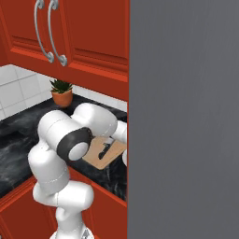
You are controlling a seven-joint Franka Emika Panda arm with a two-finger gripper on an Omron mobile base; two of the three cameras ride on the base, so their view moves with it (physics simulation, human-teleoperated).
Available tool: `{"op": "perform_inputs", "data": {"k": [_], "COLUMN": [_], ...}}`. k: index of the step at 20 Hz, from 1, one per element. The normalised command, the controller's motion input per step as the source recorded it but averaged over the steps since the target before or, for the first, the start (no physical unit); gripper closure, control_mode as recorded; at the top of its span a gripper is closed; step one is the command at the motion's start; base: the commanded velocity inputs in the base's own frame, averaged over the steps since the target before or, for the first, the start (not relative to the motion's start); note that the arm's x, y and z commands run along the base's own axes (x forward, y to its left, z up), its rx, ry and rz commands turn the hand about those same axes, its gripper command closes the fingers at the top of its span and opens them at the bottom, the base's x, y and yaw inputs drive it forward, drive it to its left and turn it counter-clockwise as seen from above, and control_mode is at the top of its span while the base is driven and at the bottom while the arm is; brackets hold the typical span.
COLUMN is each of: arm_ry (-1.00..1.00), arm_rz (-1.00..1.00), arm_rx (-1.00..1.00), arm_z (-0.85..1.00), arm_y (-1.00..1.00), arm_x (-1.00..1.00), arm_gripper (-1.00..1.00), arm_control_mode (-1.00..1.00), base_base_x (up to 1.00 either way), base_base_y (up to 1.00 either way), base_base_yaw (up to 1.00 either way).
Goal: Pick up the knife from the drawer and place it on the cutting board. Then place the meat from the plate to the cutting board.
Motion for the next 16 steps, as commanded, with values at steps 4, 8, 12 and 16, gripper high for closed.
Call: {"op": "perform_inputs", "data": {"k": [4,8,12,16], "arm_ry": [0.00,0.00,-0.01,-0.02], "arm_rz": [0.00,0.00,0.03,0.03], "arm_rx": [0.00,0.00,0.00,0.00], "arm_z": [-0.27,-0.28,-0.27,-0.36], "arm_y": [0.00,0.00,-0.04,0.00], "arm_x": [0.24,0.33,0.41,0.38], "arm_gripper": [-1.00,-1.00,-1.00,1.00], "arm_control_mode": [-1.00,-1.00,-1.00,-1.00], "base_base_x": [0.00,0.00,0.00,0.00], "base_base_y": [0.00,0.00,0.00,0.00], "base_base_yaw": [0.00,0.00,0.00,0.00]}}
